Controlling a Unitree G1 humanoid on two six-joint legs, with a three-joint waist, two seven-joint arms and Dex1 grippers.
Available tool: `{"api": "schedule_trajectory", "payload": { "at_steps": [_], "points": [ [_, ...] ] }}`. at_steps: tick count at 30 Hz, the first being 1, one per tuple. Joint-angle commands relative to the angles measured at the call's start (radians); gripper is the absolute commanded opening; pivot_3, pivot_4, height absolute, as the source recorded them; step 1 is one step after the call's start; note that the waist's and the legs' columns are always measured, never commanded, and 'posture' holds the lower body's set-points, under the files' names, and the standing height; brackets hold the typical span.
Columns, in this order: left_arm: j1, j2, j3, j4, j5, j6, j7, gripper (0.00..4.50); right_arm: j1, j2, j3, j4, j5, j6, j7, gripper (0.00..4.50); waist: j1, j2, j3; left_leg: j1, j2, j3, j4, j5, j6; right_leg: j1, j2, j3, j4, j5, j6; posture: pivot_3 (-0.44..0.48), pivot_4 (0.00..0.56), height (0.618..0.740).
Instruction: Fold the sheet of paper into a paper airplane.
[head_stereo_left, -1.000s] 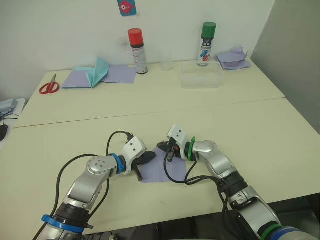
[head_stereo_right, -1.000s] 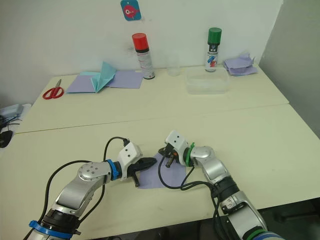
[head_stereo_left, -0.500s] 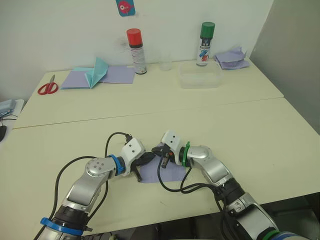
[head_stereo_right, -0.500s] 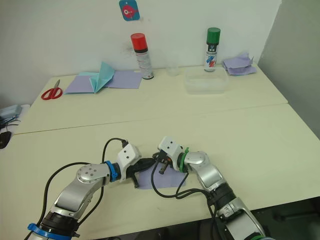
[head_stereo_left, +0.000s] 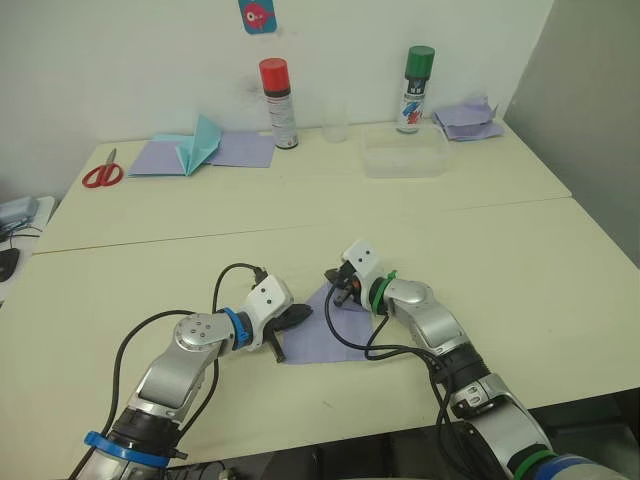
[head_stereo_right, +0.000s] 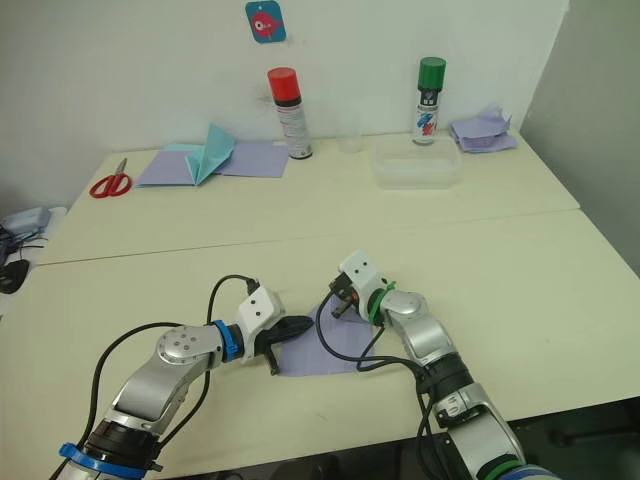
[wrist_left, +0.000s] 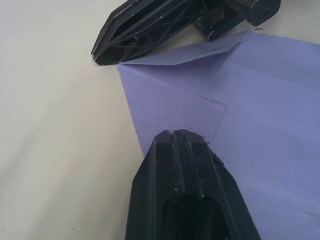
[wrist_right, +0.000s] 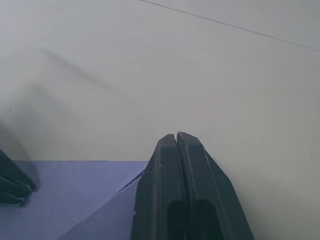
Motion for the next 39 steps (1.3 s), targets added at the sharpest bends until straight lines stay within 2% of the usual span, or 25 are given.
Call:
{"api": "schedule_trajectory", "payload": {
  "at_steps": [1,3,6,9,11,16,26,39],
  "points": [
    [0.009,0.006,-0.023,0.043,0.031,0.022,-0.001,0.01,0.021,-0.009,-0.049,-0.008,0.024,-0.032,-0.023,0.00,0.001,0.000,0.000,0.000,0.000,0.000,0.000,0.000,0.000,0.000,0.000,0.000,0.000,0.000,0.000,0.000,0.150,0.740],
    [0.001,0.002,-0.029,0.050,0.032,0.019,-0.002,0.01,0.015,-0.013,-0.061,-0.030,0.042,-0.068,-0.009,0.00,0.001,0.000,0.000,0.000,0.000,0.000,0.000,0.000,0.000,0.000,0.000,0.000,0.000,0.000,0.000,0.000,0.150,0.740],
    [-0.016,-0.006,-0.045,0.066,0.038,0.011,-0.009,0.01,0.020,-0.062,-0.053,-0.123,0.071,-0.096,0.088,0.00,0.003,0.001,0.001,-0.001,-0.001,0.000,0.001,0.000,0.000,0.000,0.000,0.000,0.000,0.000,0.000,0.000,0.150,0.740],
    [-0.033,-0.014,-0.048,0.083,0.042,0.005,-0.011,0.01,0.055,-0.139,-0.002,-0.252,0.107,-0.027,0.215,0.00,0.002,0.001,0.001,-0.001,-0.001,0.000,0.001,0.000,0.000,0.000,0.000,0.000,0.000,0.000,0.000,0.000,0.150,0.740],
    [-0.037,-0.017,-0.049,0.090,0.043,0.001,-0.013,0.01,0.074,-0.163,0.019,-0.299,0.119,0.011,0.247,0.00,0.000,0.001,0.001,-0.001,0.000,0.000,0.001,0.000,0.000,0.000,0.000,0.000,0.000,0.000,0.000,0.000,0.150,0.740],
    [-0.055,-0.031,-0.045,0.099,0.042,-0.003,-0.016,0.01,0.120,-0.147,0.051,-0.314,0.111,0.053,0.237,0.00,0.002,0.001,0.001,-0.001,0.000,0.000,0.001,0.000,0.000,0.000,0.000,0.000,0.000,0.000,0.000,0.000,0.150,0.740],
    [-0.110,-0.084,-0.039,0.094,0.023,-0.001,-0.015,0.01,0.129,-0.199,0.122,-0.273,0.036,0.047,0.235,0.00,0.014,0.000,0.001,-0.002,0.000,0.000,0.001,0.000,0.000,0.000,0.000,-0.001,-0.001,0.000,0.000,0.000,0.150,0.740],
    [-0.180,-0.152,-0.088,0.156,0.051,-0.030,-0.040,0.01,0.175,-0.227,0.143,-0.374,0.090,0.098,0.314,0.00,0.023,-0.001,0.002,-0.002,0.000,0.000,0.001,0.000,0.000,0.000,-0.001,-0.001,-0.001,0.000,0.000,0.000,0.150,0.740]
  ]
}}
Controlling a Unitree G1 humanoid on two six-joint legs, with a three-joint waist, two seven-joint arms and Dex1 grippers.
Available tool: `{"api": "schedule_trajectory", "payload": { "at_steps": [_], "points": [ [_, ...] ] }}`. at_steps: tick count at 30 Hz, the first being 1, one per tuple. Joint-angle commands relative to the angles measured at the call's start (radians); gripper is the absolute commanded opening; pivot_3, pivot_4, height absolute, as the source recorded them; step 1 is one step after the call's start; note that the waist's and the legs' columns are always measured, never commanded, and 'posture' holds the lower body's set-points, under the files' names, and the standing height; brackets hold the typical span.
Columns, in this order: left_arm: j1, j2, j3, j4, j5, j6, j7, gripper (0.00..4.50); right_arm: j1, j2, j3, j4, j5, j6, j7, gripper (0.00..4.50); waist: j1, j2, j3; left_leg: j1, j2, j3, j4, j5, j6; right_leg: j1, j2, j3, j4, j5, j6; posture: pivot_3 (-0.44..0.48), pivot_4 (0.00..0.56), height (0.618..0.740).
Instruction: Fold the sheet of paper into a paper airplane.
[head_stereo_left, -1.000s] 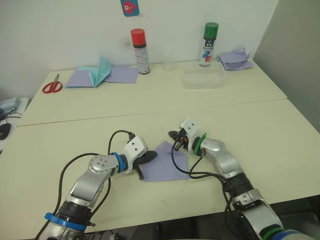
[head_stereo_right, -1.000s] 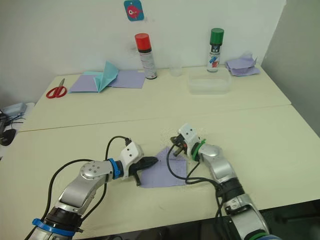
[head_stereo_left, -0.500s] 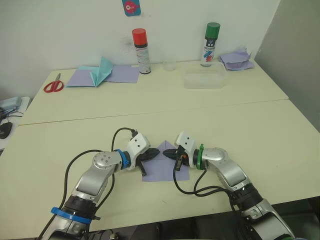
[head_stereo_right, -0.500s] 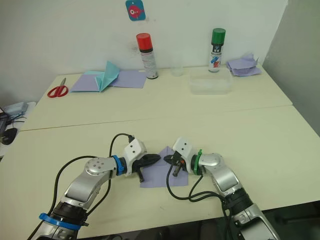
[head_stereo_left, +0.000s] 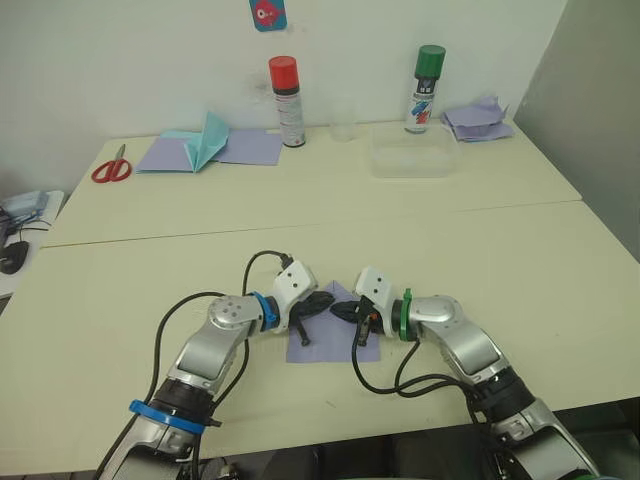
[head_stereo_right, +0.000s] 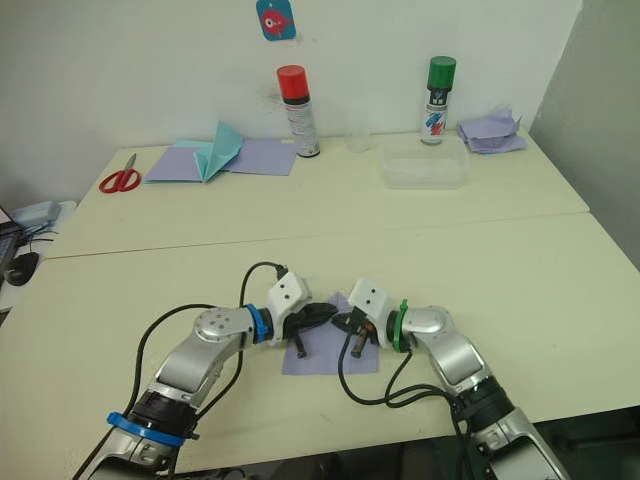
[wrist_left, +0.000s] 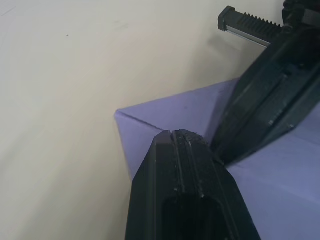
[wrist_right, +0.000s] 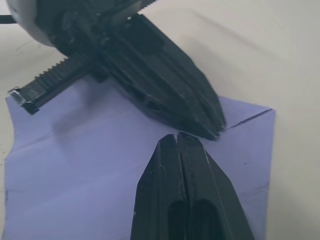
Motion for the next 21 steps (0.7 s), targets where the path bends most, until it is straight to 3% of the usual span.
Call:
{"api": "schedule_trajectory", "payload": {
  "at_steps": [1,8,15,21],
  "points": [
    [-0.016,-0.015,-0.027,0.009,0.007,-0.015,-0.018,0.01,0.020,-0.009,0.014,-0.052,0.026,0.028,0.029,0.00,0.000,0.000,0.000,0.000,0.000,0.000,0.000,0.000,0.000,0.000,0.000,0.000,0.000,0.000,0.000,0.000,0.150,0.740],
    [-0.006,0.014,-0.063,0.014,0.043,-0.017,-0.040,0.01,0.034,-0.054,-0.047,-0.152,0.100,0.100,0.058,0.00,0.000,-0.001,0.001,-0.001,0.000,0.000,0.000,0.000,0.000,0.000,0.000,0.000,-0.001,0.000,0.000,0.000,0.150,0.740],
    [-0.001,0.040,-0.050,0.036,0.060,-0.036,-0.030,0.01,0.052,-0.232,-0.214,-0.325,0.238,0.256,0.096,0.00,0.002,-0.002,0.001,-0.001,0.000,0.000,0.000,0.000,0.000,0.000,0.000,0.000,-0.002,0.000,0.000,0.000,0.150,0.740],
    [0.006,0.040,-0.055,0.056,0.062,-0.049,-0.027,0.01,0.083,-0.346,-0.204,-0.324,0.222,0.311,0.095,0.00,0.001,-0.004,0.002,-0.001,0.002,0.001,0.000,0.000,0.000,0.000,0.000,0.000,-0.002,-0.001,0.003,0.000,0.150,0.740]
  ]
}}
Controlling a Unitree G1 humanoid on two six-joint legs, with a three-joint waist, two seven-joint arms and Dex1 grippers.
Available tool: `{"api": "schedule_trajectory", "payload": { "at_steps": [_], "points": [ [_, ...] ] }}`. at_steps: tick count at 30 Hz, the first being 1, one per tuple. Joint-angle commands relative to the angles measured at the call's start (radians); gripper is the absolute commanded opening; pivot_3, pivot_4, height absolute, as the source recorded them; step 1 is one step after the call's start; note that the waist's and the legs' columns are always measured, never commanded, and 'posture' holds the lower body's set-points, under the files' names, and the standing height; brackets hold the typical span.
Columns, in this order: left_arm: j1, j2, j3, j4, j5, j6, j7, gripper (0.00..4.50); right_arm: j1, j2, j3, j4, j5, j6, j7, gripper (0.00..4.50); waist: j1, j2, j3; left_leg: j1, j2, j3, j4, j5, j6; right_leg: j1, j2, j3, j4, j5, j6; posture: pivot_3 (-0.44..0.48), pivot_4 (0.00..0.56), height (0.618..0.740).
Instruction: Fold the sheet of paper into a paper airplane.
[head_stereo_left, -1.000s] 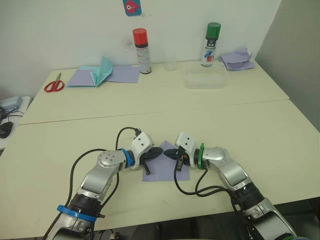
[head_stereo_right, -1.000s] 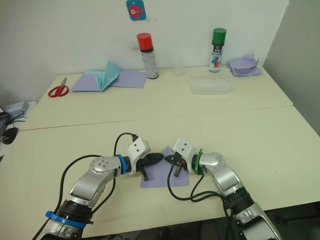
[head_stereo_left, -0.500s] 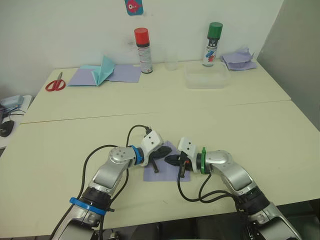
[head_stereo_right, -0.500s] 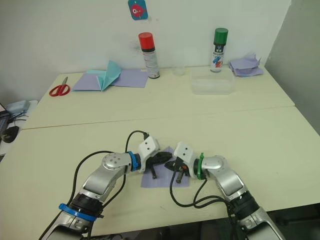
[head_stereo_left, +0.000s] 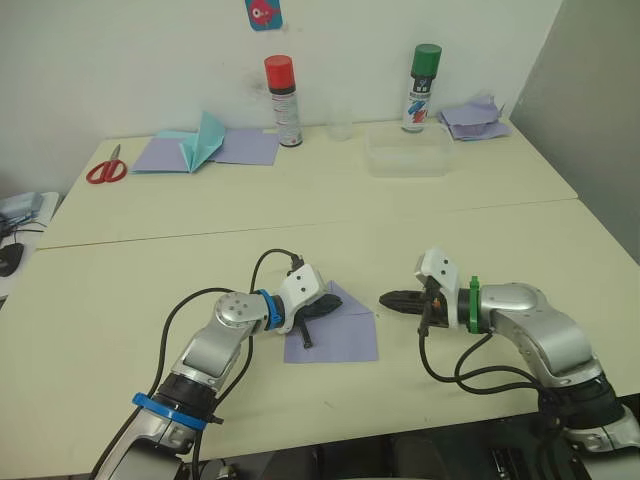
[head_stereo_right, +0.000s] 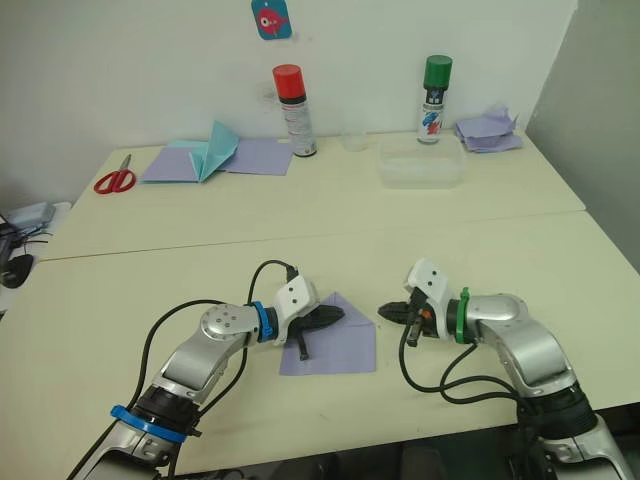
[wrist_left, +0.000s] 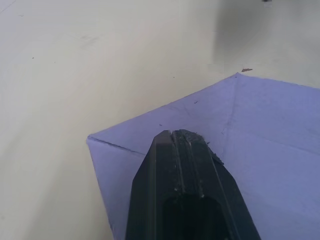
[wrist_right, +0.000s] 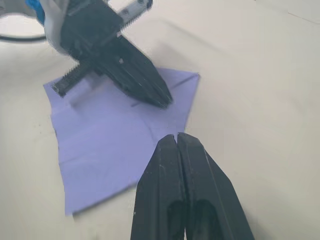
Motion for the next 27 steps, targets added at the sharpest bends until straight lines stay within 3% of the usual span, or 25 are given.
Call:
{"api": "schedule_trajectory", "payload": {
  "at_steps": [1,12,15,18,23,27],
  "points": [
    [0.022,0.010,-0.013,0.048,0.033,0.005,0.006,0.01,0.010,-0.051,0.026,0.001,-0.019,0.009,0.010,0.00,0.000,0.000,0.000,0.000,0.000,0.000,0.000,0.000,0.000,0.000,0.000,0.000,0.000,0.000,0.000,0.000,0.150,0.740],
    [0.006,-0.007,-0.010,0.071,0.033,-0.007,0.018,0.01,-0.071,-0.011,0.047,0.028,0.027,0.142,-0.024,0.00,0.003,-0.002,0.001,0.000,0.000,0.000,0.001,0.000,0.000,0.001,0.000,0.000,0.000,0.000,0.000,0.000,0.150,0.740],
    [0.016,-0.004,-0.009,0.066,0.031,-0.010,0.017,0.00,-0.086,0.010,-0.010,0.013,0.104,0.279,-0.051,0.58,0.003,-0.003,0.002,0.000,0.000,0.000,0.001,0.000,0.000,0.000,0.000,0.000,-0.001,0.001,-0.002,0.000,0.150,0.740],
    [0.024,-0.005,-0.011,0.058,0.028,-0.008,0.014,0.00,-0.115,0.062,-0.082,0.014,0.191,0.462,-0.100,1.56,0.004,-0.003,0.002,-0.001,0.000,0.000,0.001,0.000,0.000,0.000,0.000,0.000,0.000,0.002,-0.002,0.000,0.150,0.740],
    [0.031,-0.010,-0.013,0.053,0.027,-0.006,0.018,0.00,-0.156,0.164,-0.194,0.019,0.277,0.760,-0.205,1.56,0.004,-0.003,0.002,0.000,0.000,0.000,0.001,0.000,0.000,0.000,0.000,0.000,0.000,0.002,-0.002,0.000,0.150,0.740],
    [0.032,-0.014,-0.013,0.053,0.028,-0.005,0.021,0.00,-0.164,0.213,-0.235,0.011,0.290,0.871,-0.269,1.56,0.003,-0.003,0.002,-0.001,-0.001,0.000,0.001,0.000,0.000,0.000,-0.001,0.000,0.000,0.002,-0.003,0.000,0.150,0.740]
  ]
}}
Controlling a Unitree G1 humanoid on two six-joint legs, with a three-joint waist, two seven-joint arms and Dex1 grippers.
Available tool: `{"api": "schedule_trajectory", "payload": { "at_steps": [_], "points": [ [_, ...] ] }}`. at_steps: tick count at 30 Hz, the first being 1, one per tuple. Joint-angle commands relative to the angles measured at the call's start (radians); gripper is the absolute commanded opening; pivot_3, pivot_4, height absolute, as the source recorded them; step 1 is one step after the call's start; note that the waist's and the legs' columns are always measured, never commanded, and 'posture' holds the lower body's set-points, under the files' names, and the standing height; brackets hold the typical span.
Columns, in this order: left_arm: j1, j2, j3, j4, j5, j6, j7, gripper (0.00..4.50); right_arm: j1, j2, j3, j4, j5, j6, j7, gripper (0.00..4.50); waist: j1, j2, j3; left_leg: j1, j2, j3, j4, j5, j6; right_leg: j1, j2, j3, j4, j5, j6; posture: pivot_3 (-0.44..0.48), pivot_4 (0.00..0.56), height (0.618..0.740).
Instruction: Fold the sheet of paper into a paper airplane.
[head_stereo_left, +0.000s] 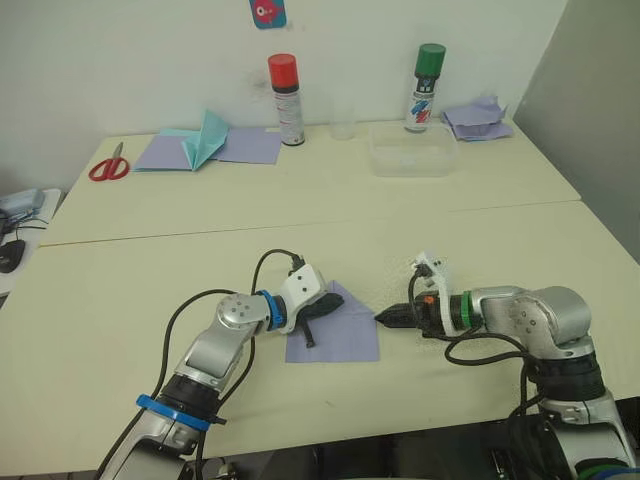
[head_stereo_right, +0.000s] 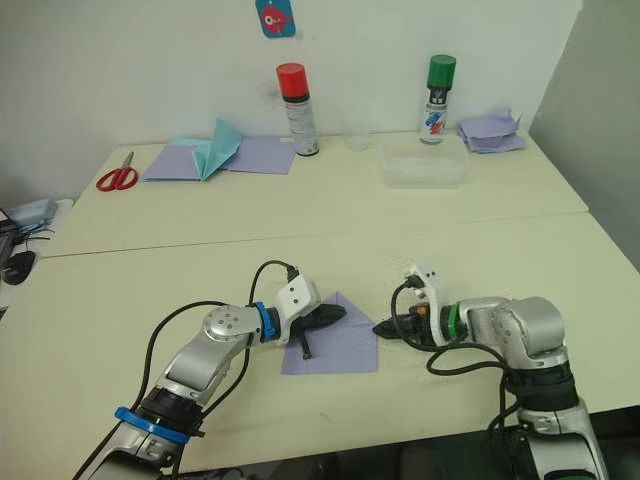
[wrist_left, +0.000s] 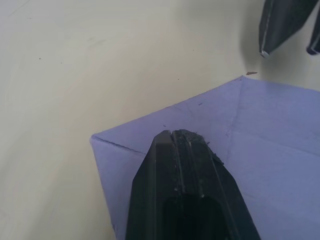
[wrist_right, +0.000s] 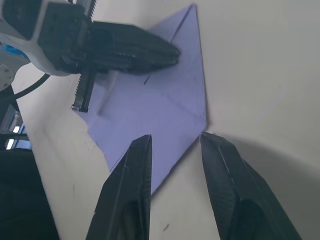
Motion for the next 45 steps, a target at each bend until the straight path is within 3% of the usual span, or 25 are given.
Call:
{"api": "schedule_trajectory", "payload": {
  "at_steps": [1,24,33,45],
  "points": [
    [0.027,0.005,-0.018,0.036,0.028,0.023,0.006,0.00,-0.025,0.035,-0.048,-0.037,0.023,0.083,-0.059,1.56,0.000,0.000,0.000,0.000,0.000,0.000,0.000,0.000,0.000,0.000,0.000,0.000,0.000,0.000,0.000,0.000,0.150,0.740],
    [0.056,-0.004,-0.025,-0.001,0.027,0.037,0.018,0.00,-0.057,0.153,-0.147,0.141,0.306,0.097,-0.445,1.56,-0.005,0.001,-0.001,0.001,0.001,0.000,0.000,0.000,0.000,0.000,0.000,0.000,0.001,0.000,0.000,0.000,0.150,0.740],
    [0.062,0.004,-0.021,-0.005,0.029,0.035,0.016,0.00,-0.082,0.087,-0.099,0.121,0.289,0.076,-0.430,1.56,-0.004,0.001,-0.001,0.001,0.000,0.000,0.000,0.000,0.001,0.000,0.000,0.000,0.001,0.000,0.000,0.000,0.150,0.740],
    [0.072,0.036,0.030,-0.023,0.003,0.047,0.010,0.00,-0.117,0.098,-0.078,0.180,0.221,0.019,-0.372,1.56,-0.007,0.001,-0.001,0.001,0.000,0.001,-0.001,0.000,0.001,0.000,0.000,0.000,0.001,0.000,0.000,0.000,0.150,0.740]
  ]
}}
